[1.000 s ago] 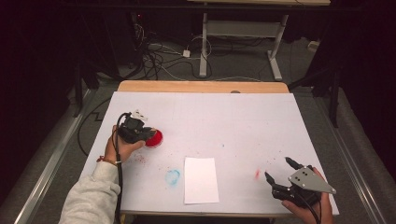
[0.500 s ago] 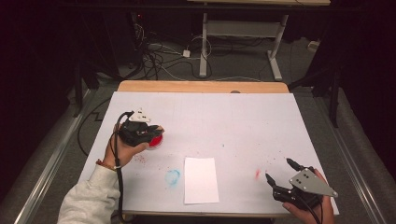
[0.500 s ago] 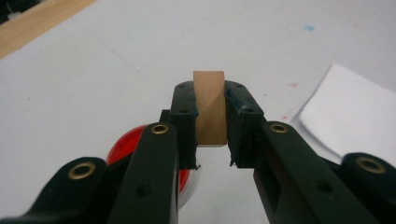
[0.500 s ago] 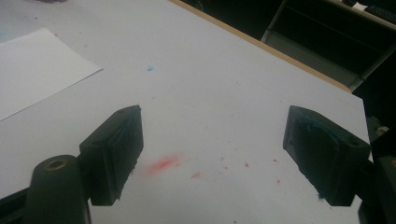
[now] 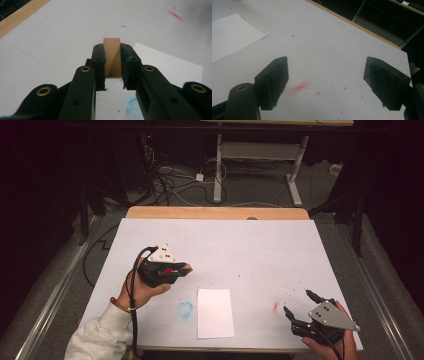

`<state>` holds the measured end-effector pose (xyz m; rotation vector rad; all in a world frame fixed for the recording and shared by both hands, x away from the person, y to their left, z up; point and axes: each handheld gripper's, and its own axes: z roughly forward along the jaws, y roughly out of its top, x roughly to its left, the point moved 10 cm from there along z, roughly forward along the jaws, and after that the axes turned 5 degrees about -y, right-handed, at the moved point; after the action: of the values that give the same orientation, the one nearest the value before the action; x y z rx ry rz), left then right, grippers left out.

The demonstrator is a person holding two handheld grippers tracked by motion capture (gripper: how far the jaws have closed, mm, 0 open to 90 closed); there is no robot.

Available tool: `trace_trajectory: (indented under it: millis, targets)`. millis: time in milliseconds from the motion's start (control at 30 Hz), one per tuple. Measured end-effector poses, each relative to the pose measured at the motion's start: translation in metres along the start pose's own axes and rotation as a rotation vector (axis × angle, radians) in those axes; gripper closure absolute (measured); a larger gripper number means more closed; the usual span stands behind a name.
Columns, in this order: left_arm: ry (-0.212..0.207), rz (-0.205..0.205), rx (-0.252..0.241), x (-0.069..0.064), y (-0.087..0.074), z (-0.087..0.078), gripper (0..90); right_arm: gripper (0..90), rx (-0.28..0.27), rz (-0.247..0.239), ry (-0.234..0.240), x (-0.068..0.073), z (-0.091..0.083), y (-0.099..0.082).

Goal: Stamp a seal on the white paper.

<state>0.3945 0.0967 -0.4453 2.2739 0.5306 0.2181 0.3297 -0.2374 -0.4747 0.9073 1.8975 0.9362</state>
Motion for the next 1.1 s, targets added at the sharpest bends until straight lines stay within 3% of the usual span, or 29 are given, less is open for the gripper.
trace_trajectory:
  millis: [333,567,1100]
  targets:
    - [-0.093,0.108,0.026,-0.048,0.003,0.016,73.9,20.7,0.0,0.002,-0.001,0.001,0.0,0.0]
    - [-0.147,0.153,0.068,-0.073,-0.005,0.037,73.9,20.7,0.004,-0.005,0.002,0.002,0.0,0.0]
    - [-0.193,0.155,0.18,-0.08,-0.028,0.079,73.9,20.7,0.011,-0.016,0.01,0.006,0.002,-0.002]
